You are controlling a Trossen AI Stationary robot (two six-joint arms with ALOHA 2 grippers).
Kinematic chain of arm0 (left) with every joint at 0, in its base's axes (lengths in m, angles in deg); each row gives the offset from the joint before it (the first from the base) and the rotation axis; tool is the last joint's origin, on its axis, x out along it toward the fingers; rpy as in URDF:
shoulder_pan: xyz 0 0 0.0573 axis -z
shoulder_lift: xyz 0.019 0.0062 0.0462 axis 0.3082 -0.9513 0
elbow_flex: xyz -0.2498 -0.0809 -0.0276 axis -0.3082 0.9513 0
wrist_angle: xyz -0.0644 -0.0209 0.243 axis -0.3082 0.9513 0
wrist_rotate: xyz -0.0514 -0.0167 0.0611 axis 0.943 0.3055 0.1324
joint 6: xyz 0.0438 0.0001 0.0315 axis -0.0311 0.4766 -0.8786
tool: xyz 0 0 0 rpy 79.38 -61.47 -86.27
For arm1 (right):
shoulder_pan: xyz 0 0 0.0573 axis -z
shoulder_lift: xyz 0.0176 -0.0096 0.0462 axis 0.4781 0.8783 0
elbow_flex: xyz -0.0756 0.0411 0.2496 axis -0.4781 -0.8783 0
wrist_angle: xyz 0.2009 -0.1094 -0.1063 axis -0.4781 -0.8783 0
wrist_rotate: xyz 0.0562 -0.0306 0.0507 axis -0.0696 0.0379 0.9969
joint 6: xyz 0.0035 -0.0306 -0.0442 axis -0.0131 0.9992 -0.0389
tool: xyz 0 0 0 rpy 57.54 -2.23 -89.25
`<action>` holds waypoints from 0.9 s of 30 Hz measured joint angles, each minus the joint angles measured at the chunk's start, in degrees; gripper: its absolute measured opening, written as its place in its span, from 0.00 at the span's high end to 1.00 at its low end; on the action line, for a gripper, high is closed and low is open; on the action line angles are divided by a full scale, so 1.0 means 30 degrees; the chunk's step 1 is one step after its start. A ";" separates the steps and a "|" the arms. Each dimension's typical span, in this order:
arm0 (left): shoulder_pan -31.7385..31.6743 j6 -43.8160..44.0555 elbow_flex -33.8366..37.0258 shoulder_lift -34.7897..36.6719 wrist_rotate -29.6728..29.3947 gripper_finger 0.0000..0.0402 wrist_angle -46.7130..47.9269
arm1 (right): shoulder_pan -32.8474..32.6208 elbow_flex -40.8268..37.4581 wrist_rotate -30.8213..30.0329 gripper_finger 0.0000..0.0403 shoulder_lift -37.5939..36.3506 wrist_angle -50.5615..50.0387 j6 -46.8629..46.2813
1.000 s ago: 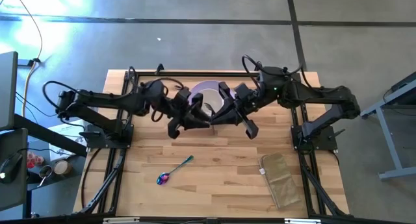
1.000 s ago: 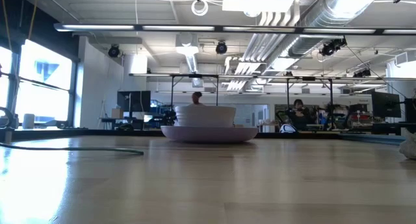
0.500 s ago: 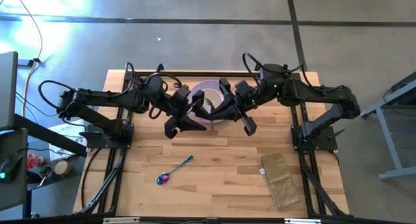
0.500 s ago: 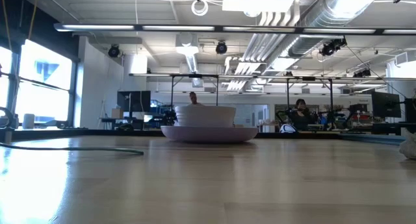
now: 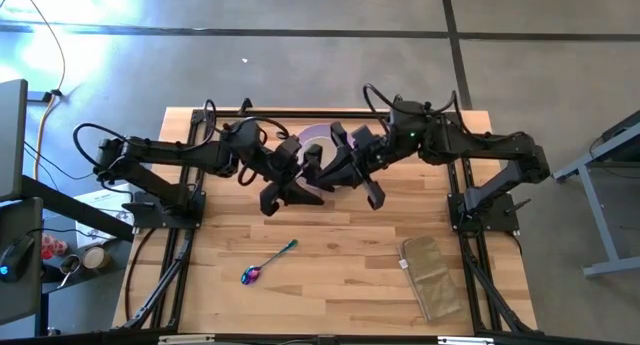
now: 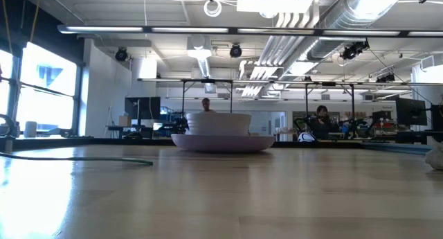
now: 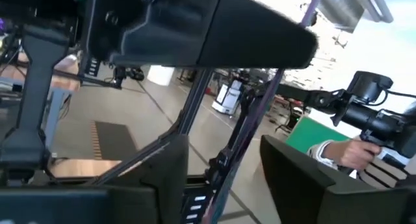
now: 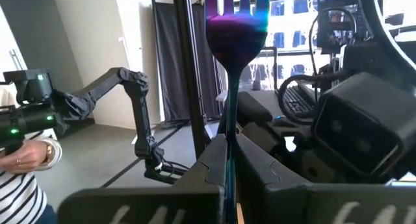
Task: Set table place
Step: Put the violet fork to the left of the plate on the table
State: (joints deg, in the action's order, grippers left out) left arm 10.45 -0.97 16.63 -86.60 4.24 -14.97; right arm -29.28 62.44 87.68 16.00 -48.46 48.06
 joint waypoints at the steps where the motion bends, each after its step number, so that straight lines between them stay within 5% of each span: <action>1: 0.0003 0.0000 0.0000 0.0031 -0.0054 0.60 -0.0032 | -0.0005 0.0000 0.0000 1.00 0.0000 0.0027 -0.0002; 8: 0.0020 0.0074 -0.0002 0.0049 0.0023 0.97 -0.0086 | 0.0003 0.0000 0.0022 1.00 -0.0021 0.0112 -0.0084; 17: 0.0045 0.0524 -0.0022 0.0137 -0.1517 0.99 0.0433 | 0.0025 0.0000 -0.0631 0.98 -0.0374 -0.0667 -0.0420; 27: -0.0235 0.0796 -0.0015 0.0018 -0.3938 1.00 0.2719 | -0.0019 0.0000 -0.5647 0.78 -0.2647 -0.5378 0.0066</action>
State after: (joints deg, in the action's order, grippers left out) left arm 9.75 1.42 16.59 -86.55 -7.57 -6.82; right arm -29.34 62.44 70.74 8.06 -64.60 48.25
